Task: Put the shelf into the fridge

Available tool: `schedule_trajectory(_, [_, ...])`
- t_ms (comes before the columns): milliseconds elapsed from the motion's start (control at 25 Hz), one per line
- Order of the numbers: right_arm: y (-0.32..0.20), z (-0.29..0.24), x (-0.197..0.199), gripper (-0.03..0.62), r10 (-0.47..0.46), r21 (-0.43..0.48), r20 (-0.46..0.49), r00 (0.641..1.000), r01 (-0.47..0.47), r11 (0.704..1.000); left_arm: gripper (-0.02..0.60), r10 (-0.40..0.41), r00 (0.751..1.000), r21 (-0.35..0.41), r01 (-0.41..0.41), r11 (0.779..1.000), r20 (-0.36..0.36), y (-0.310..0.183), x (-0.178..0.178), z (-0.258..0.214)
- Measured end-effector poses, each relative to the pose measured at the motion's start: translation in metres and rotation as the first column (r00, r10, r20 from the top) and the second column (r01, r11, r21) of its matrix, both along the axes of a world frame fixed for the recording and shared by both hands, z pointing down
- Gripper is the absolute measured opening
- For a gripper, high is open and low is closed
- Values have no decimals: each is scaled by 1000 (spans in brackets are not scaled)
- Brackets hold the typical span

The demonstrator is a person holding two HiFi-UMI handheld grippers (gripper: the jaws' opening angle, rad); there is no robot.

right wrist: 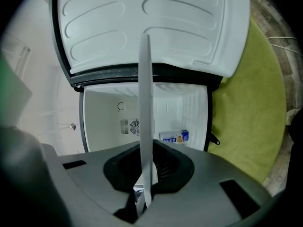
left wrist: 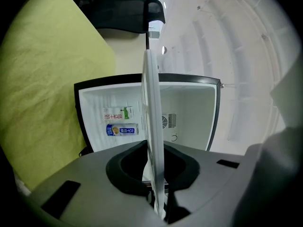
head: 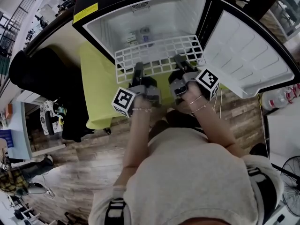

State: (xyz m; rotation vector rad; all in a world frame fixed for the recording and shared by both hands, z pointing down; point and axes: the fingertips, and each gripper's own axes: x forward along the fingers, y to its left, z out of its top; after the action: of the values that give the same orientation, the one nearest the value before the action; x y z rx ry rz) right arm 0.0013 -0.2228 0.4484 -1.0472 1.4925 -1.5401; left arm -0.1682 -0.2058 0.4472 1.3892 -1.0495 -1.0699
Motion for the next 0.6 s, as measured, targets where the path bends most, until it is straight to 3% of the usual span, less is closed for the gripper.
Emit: schedule_trajectory(600, [-7,6,-4,23,-43,-22,0,999,43,999,46,-30,999,-1,30,1000,-11,-4,-2,1])
